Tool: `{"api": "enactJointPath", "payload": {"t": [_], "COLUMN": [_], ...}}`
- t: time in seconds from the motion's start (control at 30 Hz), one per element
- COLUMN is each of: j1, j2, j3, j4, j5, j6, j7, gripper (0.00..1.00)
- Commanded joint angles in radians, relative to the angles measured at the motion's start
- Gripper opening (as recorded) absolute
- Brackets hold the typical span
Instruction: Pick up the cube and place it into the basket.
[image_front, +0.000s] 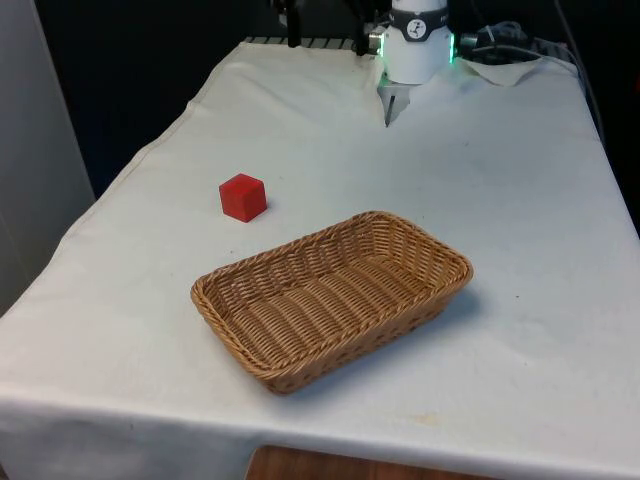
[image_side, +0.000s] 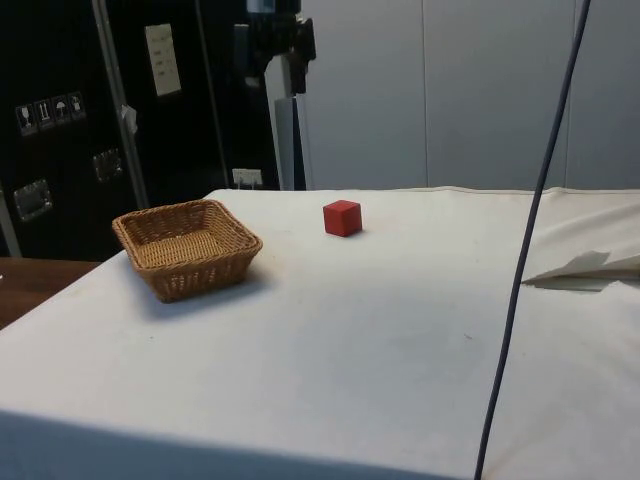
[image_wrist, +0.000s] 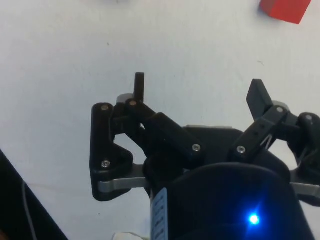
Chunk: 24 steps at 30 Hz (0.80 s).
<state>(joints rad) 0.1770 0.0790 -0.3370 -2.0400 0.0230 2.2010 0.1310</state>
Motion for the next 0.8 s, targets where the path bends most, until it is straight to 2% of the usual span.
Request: {"api": "enactJointPath", "payload": {"t": [0.0, 0.03, 0.23, 0.3, 0.37, 0.6, 0.63, 0.77], "j1": [0.000, -0.006, -0.008, -0.005, -0.009, -0.009, -0.007, -0.008], "j2": [0.003, 0.004, 0.017, 0.019, 0.024, 0.042, 0.043, 0.048], "j3": [-0.004, -0.010, -0.040, -0.044, -0.050, -0.074, -0.074, -0.087], "j4": [-0.002, -0.009, -0.015, -0.010, -0.017, -0.022, -0.016, -0.036], "j5": [0.004, 0.022, 0.027, 0.017, 0.025, 0.012, 0.015, 0.002], "j6": [0.003, 0.017, 0.024, 0.010, 0.027, 0.040, 0.025, 0.054], "j7": [-0.007, -0.026, -0.052, -0.045, -0.057, -0.061, -0.060, -0.062], "gripper": [1.00, 1.00, 1.00, 1.00, 1.00, 1.00, 1.00, 1.00]}}
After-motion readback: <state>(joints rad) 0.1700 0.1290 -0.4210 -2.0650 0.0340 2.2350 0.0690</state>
